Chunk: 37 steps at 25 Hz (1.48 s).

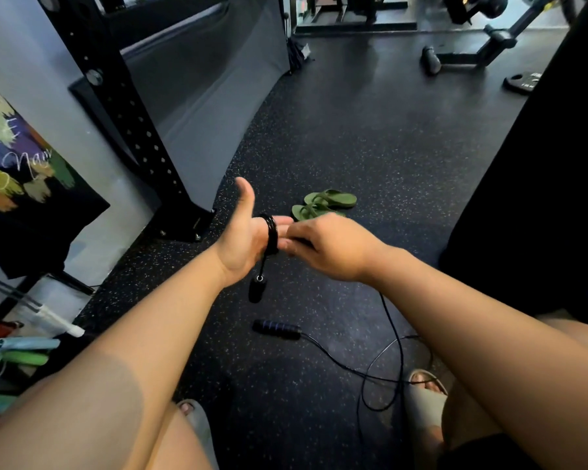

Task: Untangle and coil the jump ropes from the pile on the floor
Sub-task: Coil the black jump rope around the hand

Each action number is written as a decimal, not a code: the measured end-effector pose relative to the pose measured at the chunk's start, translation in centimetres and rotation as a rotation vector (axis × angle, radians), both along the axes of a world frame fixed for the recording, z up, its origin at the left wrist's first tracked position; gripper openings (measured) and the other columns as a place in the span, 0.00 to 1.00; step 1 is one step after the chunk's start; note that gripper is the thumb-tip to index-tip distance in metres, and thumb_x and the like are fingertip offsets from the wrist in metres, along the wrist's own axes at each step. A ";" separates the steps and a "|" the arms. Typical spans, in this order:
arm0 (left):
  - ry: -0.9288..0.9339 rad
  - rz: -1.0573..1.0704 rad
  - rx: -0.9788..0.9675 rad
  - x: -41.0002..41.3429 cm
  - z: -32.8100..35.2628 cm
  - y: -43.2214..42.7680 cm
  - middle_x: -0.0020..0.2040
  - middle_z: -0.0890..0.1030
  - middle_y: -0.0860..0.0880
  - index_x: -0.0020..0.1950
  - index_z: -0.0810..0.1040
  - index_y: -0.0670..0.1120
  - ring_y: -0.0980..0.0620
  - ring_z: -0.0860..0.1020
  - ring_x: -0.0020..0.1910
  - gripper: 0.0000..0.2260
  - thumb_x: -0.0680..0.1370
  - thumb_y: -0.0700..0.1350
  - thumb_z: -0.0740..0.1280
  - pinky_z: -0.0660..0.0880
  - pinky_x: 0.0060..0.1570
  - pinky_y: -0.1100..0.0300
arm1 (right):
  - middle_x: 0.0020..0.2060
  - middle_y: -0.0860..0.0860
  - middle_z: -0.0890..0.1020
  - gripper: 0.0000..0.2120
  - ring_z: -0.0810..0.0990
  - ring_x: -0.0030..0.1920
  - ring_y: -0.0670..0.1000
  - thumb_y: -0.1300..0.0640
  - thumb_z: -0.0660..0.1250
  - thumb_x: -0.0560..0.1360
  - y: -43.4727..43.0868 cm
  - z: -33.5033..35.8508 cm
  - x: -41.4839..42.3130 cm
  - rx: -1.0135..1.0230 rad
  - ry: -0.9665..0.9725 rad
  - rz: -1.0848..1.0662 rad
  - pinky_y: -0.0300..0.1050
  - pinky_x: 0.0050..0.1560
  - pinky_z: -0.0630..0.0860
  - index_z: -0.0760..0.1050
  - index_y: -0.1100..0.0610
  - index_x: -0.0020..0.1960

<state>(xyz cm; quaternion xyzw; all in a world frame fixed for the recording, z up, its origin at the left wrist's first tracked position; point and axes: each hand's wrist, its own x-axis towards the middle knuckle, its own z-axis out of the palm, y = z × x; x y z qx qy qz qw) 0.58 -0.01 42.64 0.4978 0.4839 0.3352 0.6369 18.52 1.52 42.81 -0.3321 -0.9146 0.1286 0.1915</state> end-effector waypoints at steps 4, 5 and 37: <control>0.008 -0.246 -0.085 0.6 0.4 -0.7 0.56 0.83 0.33 0.51 0.84 0.42 0.40 0.82 0.59 0.55 0.67 0.78 0.29 0.73 0.66 0.50 | 0.32 0.42 0.76 0.14 0.75 0.33 0.45 0.44 0.70 0.76 1.5 0.4 1.5 -0.055 0.204 0.014 0.46 0.35 0.73 0.79 0.54 0.43; -0.014 -0.275 -0.102 0.6 0.4 -0.8 0.56 0.82 0.31 0.55 0.84 0.41 0.36 0.81 0.60 0.56 0.66 0.78 0.30 0.73 0.67 0.50 | 0.32 0.42 0.76 0.14 0.76 0.34 0.45 0.44 0.71 0.75 1.9 0.2 1.9 -0.075 0.259 0.024 0.47 0.36 0.74 0.79 0.54 0.42; 0.058 -0.297 -0.115 0.1 -0.1 -0.8 0.60 0.82 0.33 0.64 0.77 0.31 0.40 0.79 0.64 0.62 0.64 0.80 0.32 0.67 0.72 0.51 | 0.27 0.44 0.72 0.17 0.69 0.28 0.46 0.45 0.64 0.80 0.9 -0.2 1.5 -0.041 0.162 -0.001 0.45 0.31 0.66 0.71 0.51 0.36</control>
